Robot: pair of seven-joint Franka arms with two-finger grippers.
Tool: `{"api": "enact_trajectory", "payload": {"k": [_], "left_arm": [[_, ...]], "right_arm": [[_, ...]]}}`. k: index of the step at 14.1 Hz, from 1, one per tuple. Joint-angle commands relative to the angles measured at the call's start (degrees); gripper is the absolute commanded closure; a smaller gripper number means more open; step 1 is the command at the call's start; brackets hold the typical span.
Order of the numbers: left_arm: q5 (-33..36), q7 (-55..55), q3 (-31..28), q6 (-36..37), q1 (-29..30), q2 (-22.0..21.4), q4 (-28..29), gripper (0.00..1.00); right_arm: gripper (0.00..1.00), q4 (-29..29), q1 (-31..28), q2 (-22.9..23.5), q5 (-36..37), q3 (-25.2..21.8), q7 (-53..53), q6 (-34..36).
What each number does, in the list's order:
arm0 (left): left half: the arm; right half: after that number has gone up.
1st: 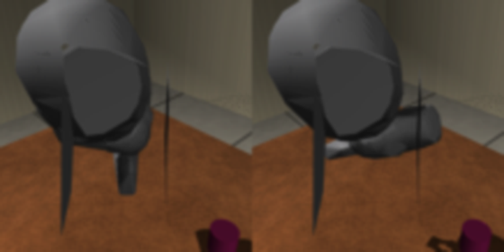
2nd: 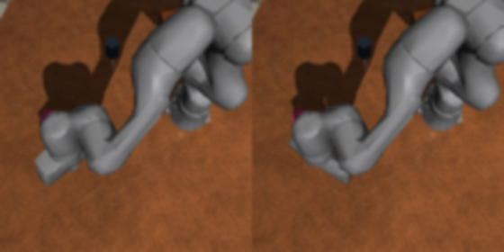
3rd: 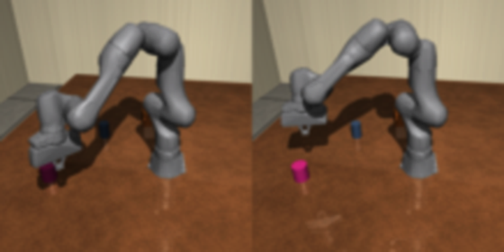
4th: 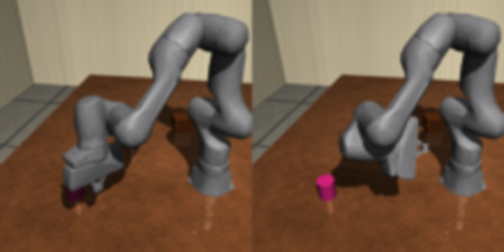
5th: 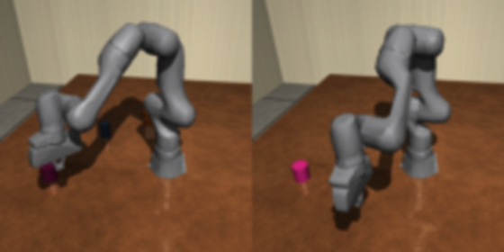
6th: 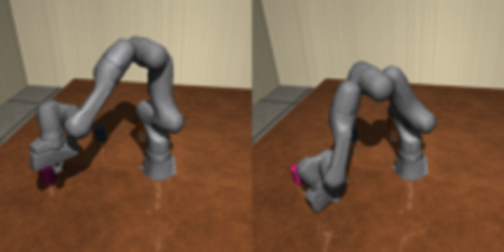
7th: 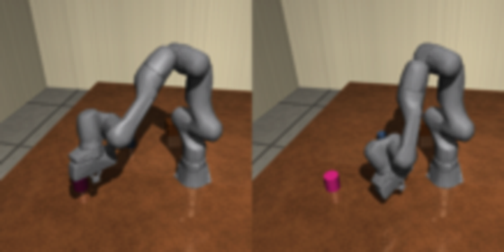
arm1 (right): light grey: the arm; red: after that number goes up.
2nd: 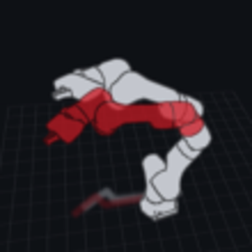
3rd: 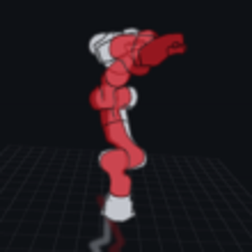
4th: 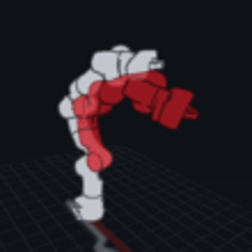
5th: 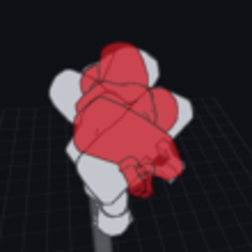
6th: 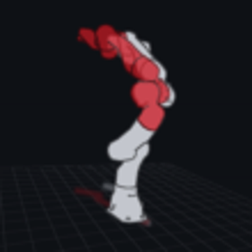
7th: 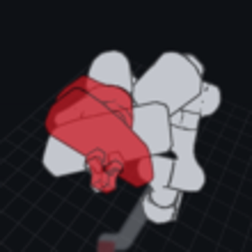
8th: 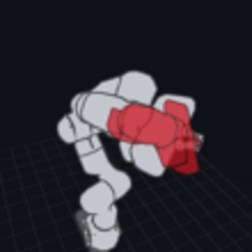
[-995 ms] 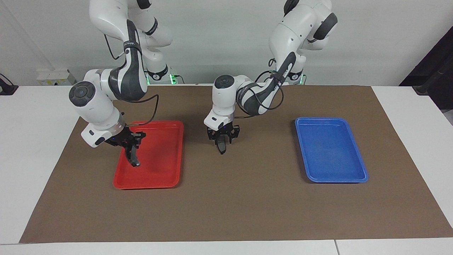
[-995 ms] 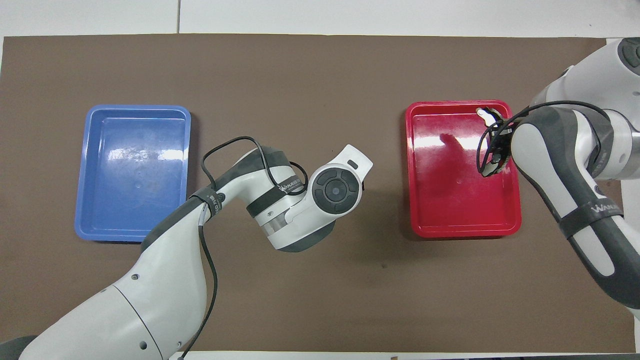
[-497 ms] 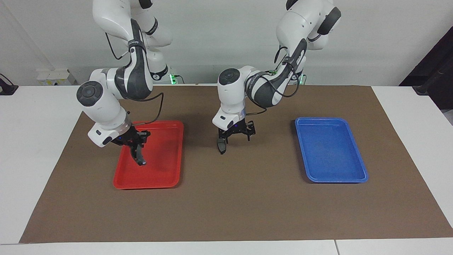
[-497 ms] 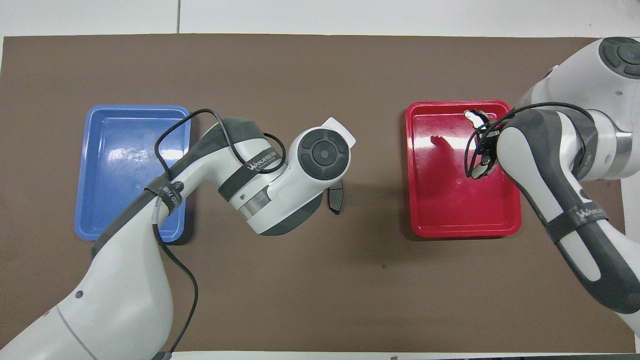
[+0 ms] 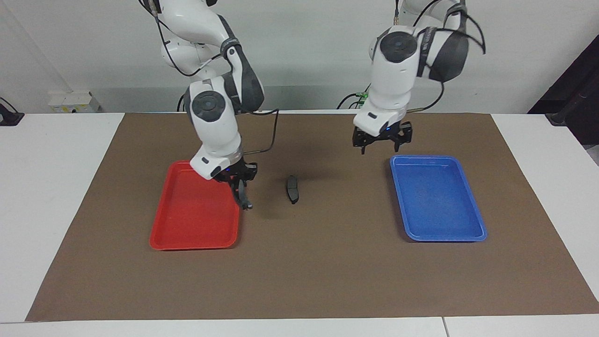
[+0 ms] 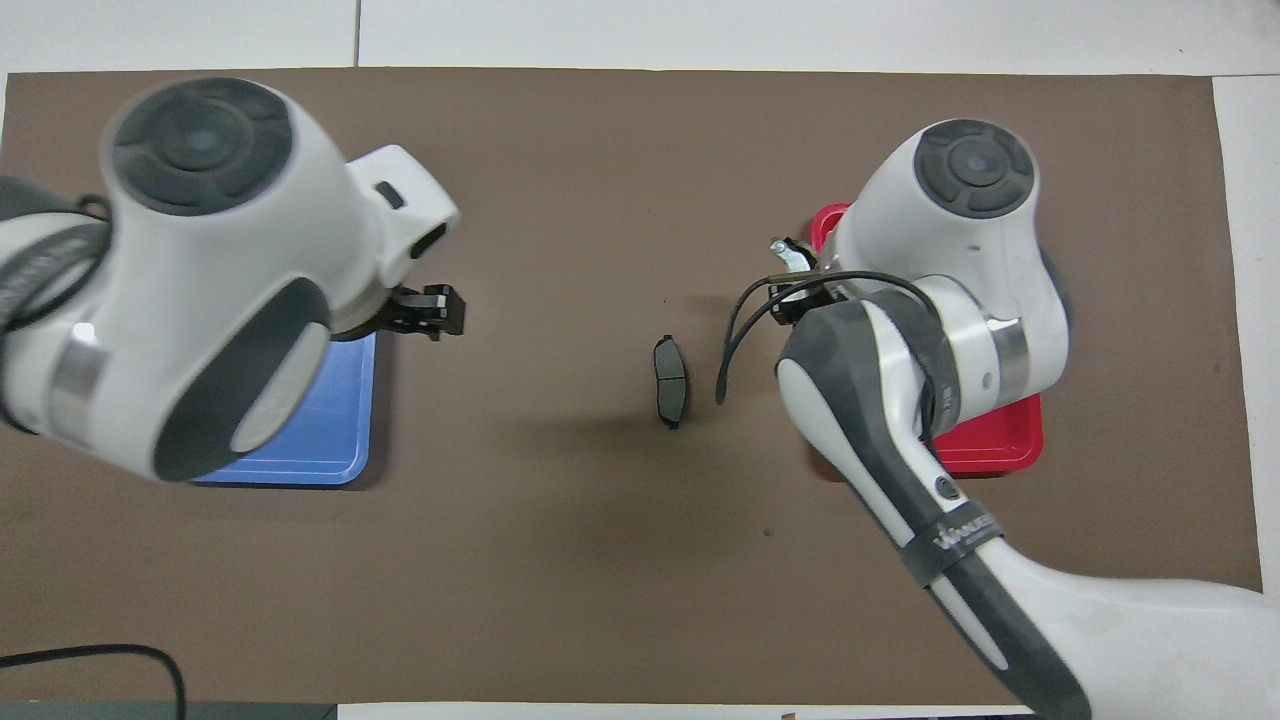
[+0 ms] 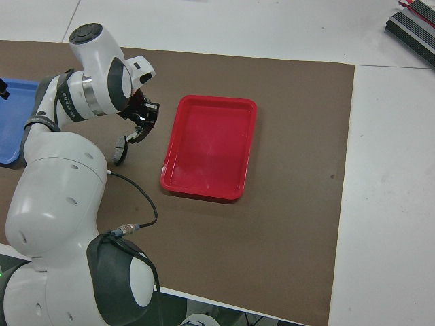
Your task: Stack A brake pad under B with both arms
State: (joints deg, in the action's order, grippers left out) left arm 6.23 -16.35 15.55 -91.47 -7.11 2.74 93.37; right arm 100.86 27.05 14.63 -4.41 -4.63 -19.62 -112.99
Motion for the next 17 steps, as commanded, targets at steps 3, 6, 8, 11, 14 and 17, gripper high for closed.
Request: {"api": "enact_trajectory", "payload": {"k": [3, 6, 8, 11, 14, 17], "left_arm": [[-2.80, 14.66, -10.09, 7.79, 3.67, -8.27, 1.91, 0.00], [-3.95, 16.53, -10.72, 6.41, 5.62, -8.62, 1.91, 0.00], [-3.95, 15.83, -10.02, 6.13, 5.01, -9.33, 2.26, 0.00], [-3.86, 14.95, -9.75, 6.04, 4.56, -9.33, 2.26, 0.00], [-3.95, 14.51, -9.84, 6.22, 3.68, -9.59, 2.26, 0.00], [-3.95, 14.86, -10.45, 6.74, 4.30, -7.58, 1.91, 0.00]], "right_arm": [[1.00, -0.67, 5.63, 4.77, -2.97, -0.20, -2.35, -4.33], [1.00, -0.49, 6.61, 6.99, -3.15, 0.06, -2.79, -5.75], [1.00, 0.03, 8.36, 7.77, -4.72, 0.24, -4.10, -7.32], [1.00, 0.03, 8.63, 8.57, -4.90, 0.24, -4.19, -7.59], [1.00, 1.35, 8.81, 8.57, -4.82, 0.24, -4.11, -8.56], [1.00, 2.49, 8.98, 8.48, -4.90, 0.24, -4.11, -10.40]]}}
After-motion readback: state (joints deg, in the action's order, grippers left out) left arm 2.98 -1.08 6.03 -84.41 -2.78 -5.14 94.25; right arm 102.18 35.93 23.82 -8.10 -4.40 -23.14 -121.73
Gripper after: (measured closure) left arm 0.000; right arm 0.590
